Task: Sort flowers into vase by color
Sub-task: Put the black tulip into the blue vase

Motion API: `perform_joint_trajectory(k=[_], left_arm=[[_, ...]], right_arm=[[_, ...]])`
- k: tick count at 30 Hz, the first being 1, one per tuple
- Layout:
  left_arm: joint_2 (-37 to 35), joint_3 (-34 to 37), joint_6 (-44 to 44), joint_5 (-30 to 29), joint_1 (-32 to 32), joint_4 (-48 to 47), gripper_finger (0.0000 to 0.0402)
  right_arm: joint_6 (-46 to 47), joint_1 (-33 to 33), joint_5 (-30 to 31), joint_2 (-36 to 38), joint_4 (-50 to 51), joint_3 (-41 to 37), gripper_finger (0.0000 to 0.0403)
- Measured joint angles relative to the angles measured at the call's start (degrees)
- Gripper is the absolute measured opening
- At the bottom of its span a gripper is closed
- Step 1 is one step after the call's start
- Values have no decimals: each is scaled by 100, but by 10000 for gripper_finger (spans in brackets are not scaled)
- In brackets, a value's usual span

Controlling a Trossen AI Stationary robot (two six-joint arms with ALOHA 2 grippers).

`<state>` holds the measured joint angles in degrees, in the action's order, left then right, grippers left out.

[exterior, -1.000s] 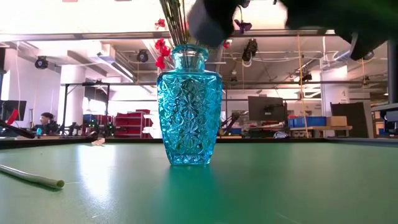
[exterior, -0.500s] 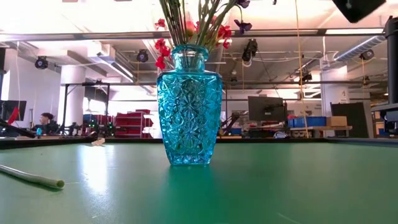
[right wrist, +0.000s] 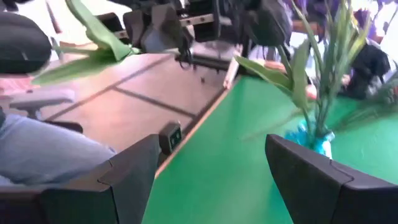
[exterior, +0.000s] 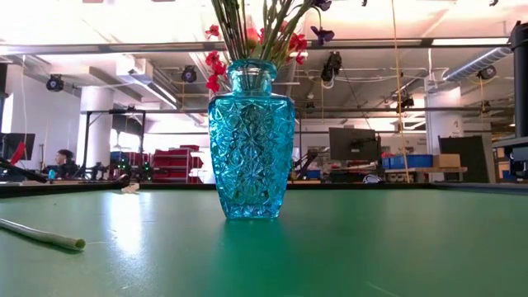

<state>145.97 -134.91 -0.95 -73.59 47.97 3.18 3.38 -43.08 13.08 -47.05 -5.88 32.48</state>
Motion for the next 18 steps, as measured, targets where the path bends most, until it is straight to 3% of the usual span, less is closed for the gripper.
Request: perform_joint_trajectory(k=[8,18], left_arm=[[-13,0,1552,2,-71,1462,0],[-13,0,1708,272,-549,1918,0]], right_arm=[[-752,-58,0,-725,-2432,-556,288],[-1601,-65,-515,-2113,-4433,-157,288]])
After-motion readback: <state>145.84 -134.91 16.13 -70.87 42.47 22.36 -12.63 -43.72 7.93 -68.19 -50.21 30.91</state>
